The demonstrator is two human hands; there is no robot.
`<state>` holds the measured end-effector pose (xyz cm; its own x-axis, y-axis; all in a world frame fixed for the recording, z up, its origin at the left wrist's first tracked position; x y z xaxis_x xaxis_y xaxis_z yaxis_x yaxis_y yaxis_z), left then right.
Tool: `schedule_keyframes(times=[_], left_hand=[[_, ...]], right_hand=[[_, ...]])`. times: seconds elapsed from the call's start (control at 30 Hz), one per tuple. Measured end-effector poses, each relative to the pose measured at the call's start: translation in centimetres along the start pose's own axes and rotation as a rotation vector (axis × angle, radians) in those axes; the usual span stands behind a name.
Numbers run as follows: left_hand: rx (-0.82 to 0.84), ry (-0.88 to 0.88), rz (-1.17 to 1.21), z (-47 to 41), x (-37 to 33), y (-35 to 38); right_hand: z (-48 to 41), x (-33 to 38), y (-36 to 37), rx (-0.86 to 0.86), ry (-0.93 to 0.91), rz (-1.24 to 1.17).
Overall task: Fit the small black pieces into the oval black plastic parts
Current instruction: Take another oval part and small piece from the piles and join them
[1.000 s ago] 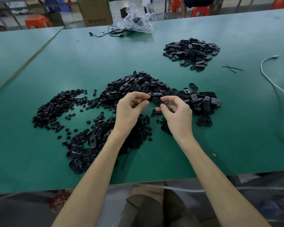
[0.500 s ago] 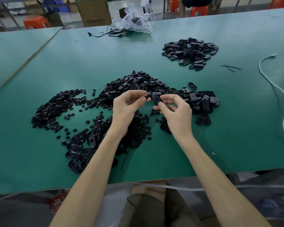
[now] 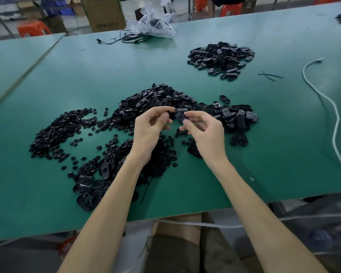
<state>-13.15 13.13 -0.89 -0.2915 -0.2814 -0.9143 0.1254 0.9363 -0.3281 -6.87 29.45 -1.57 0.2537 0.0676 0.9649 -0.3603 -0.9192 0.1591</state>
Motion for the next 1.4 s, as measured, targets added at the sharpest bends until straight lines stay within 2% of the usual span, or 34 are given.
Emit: schedule_keyframes(times=[0.17, 0.5, 0.73, 0.9, 1.4], left_hand=[[-0.065, -0.027, 0.031, -0.1, 0.1, -0.5], [-0.048, -0.033, 0.032, 0.1, 0.2, -0.3], [-0.090, 0.073, -0.288, 0.5, -0.4, 0.0], [-0.071, 0.101, -0.375, 0.7, -0.7, 0.5], [-0.100, 0.068, -0.304, 0.6, -0.5, 0.0]], right_hand=[[-0.1, 0.0, 0.0, -0.001, 0.004, -0.009], [-0.2, -0.3, 0.0, 0.004, 0.018, -0.021], [-0.2, -0.6, -0.2, -0.002, 0.035, -0.052], [-0.2, -0.7, -0.3, 0.001, 0.037, -0.049], [-0.3, -0.7, 0.1, 0.051, 0.034, -0.044]])
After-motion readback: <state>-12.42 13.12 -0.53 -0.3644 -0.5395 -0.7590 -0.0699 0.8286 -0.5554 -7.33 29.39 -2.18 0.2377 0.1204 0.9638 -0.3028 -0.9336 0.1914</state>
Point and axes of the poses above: each hand's wrist, its own z-axis away from the middle knuckle, its own y-axis out of the palm, x = y × z, the point moved 6 cm from there along -z, towards the middle knuckle, and after that the axes turned 15 degrees about -z, right-handed, at the moved point
